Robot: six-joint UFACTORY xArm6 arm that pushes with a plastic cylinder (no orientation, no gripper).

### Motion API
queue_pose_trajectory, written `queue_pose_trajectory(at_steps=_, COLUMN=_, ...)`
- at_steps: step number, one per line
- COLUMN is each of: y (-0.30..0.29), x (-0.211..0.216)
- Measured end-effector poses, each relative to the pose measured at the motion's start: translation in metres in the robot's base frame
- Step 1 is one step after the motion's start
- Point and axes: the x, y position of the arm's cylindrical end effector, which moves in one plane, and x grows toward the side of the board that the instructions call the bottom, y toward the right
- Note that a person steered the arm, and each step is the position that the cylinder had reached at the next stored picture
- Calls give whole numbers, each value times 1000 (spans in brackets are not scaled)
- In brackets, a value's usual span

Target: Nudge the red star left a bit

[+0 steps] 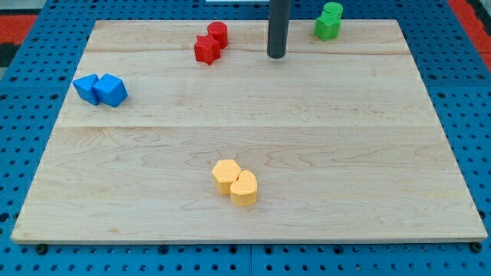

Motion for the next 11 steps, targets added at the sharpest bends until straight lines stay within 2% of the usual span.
queue_pose_trajectory(at_steps=7, y=-59, x=0)
queue_pose_trajectory(at_steps=11, y=-71, x=0)
